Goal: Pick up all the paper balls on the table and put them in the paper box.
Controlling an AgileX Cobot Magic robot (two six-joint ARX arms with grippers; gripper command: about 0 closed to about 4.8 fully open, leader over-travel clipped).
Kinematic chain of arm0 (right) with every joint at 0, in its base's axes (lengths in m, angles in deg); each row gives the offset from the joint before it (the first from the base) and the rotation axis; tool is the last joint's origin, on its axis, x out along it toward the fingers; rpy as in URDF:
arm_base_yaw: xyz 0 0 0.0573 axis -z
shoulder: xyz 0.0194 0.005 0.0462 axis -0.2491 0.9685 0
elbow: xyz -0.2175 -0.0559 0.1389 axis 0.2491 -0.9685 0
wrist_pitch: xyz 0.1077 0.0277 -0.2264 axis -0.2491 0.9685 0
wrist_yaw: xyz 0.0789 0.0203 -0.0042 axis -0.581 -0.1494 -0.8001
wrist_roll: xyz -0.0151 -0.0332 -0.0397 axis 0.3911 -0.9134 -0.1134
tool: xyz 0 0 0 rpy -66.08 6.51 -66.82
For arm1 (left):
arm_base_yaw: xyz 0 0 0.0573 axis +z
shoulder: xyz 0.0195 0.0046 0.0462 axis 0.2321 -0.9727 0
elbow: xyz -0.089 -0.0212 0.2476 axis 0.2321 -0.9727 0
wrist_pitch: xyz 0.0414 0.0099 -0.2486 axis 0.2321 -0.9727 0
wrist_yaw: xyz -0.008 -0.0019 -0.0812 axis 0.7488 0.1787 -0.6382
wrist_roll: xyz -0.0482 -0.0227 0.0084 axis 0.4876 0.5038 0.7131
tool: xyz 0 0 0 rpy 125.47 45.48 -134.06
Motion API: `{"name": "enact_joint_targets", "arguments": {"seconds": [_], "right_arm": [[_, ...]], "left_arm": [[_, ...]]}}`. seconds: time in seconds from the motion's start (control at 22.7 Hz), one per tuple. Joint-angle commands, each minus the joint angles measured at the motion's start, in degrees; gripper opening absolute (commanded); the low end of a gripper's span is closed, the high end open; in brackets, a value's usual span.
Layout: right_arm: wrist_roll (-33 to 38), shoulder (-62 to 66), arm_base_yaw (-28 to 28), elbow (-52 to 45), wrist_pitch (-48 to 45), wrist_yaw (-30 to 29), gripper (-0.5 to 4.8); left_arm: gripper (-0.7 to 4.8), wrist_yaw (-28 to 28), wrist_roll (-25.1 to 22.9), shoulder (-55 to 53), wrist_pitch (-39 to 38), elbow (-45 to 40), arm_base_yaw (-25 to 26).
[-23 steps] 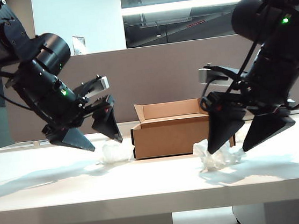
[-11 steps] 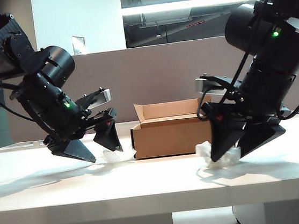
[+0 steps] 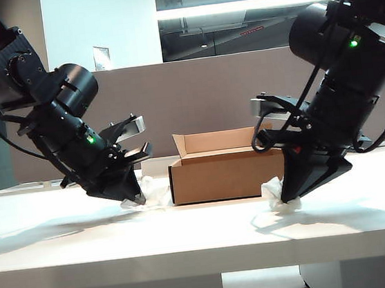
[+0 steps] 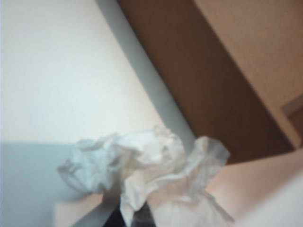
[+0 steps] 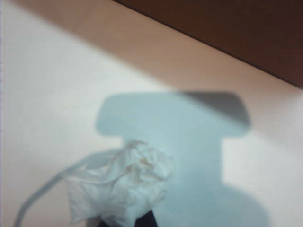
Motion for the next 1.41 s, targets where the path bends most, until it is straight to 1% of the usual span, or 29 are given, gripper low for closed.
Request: {"name": "enact_joint_targets", "arguments": {"seconds": [0.04, 0.22, 0.4, 0.49, 0.53, 0.57, 0.71, 0.75, 0.79, 0.88, 0.97, 1.02, 1.06, 1.15, 1.19, 1.24, 1.37, 1.41], "right_arm": [[0.04, -0.61, 0.02, 2.27, 0.33, -3.26, -0.01], [0.04, -2.03, -0.02, 6.73, 2.38, -4.96, -0.01], [-0.02, -3.34, 0.04, 11.85, 2.54, -4.70, -0.01], [-0.31, -3.39, 0.11, 14.36, 2.54, -4.20, -0.01], [-0.72, -3.39, 0.11, 15.37, 2.49, -3.91, -0.01], [-0.90, -3.28, 0.11, 16.90, 1.55, -2.12, -0.01], [-2.43, -2.51, 0.24, 17.44, -4.28, 0.79, -0.01], [-2.62, -1.99, 0.48, 17.44, -5.62, 0.74, -0.01], [-2.60, -0.92, 0.63, 17.44, -7.56, 0.79, -0.01], [-2.60, 0.48, 0.96, 17.46, -8.66, 0.90, -0.01], [-2.58, 2.47, 1.14, 17.49, -8.72, 2.89, 0.03], [-2.58, 3.10, 1.31, 17.46, -8.61, 3.34, 0.30], [-2.56, 3.98, 1.68, 17.46, -8.70, 3.10, 1.08], [-2.56, 4.61, 1.84, 17.44, -8.81, 3.17, 1.82], [-2.56, 4.83, 1.92, 17.44, -9.01, 3.32, 2.03], [-2.56, 4.83, 2.10, 17.44, -9.03, 3.39, 2.15], [-2.56, 4.79, 2.43, 17.46, -9.64, 3.32, 2.28], [-2.54, 4.72, 2.69, 17.46, -9.79, 3.30, 2.46]], "left_arm": [[-0.06, -0.15, -0.17, 2.40, 0.42, 0.28, -0.07], [-0.06, 0.04, -0.20, 6.62, 1.27, 0.31, -0.07], [-0.06, -0.15, -0.13, 10.19, 4.68, 0.31, -0.09], [-0.06, -1.18, 0.11, 11.26, 7.32, 0.37, -0.15], [-0.06, -2.51, 0.09, 11.45, 8.44, 0.50, -0.20], [-0.06, -4.70, 0.09, 11.34, 9.22, 1.62, -0.87], [-0.06, -3.26, -0.22, 8.57, 9.55, 6.05, -3.98], [-0.06, -2.95, -0.15, 7.43, 9.60, 7.37, -4.46], [-0.06, -2.56, -0.15, 4.48, 9.40, 10.73, -5.42], [-0.06, -2.58, 0.09, 1.88, 8.66, 13.57, -5.86], [-0.04, -2.36, 0.04, -1.62, 5.55, 17.49, -6.60], [0.02, -2.36, 0.04, -2.51, 4.33, 18.51, -6.60], [0.66, -2.40, 0.04, -3.45, 3.61, 19.32, -6.62], [1.60, -2.08, 0.04, -3.89, 3.69, 19.47, -6.64], [1.82, -1.44, 0.04, -4.04, 3.89, 19.47, -6.64], [1.92, -1.29, 0.04, -4.04, 3.82, 19.47, -6.64], [1.93, -1.29, 0.04, -4.04, 3.82, 19.47, -6.64], [1.96, -1.25, 0.04, -4.00, 3.80, 19.47, -6.60]]}}
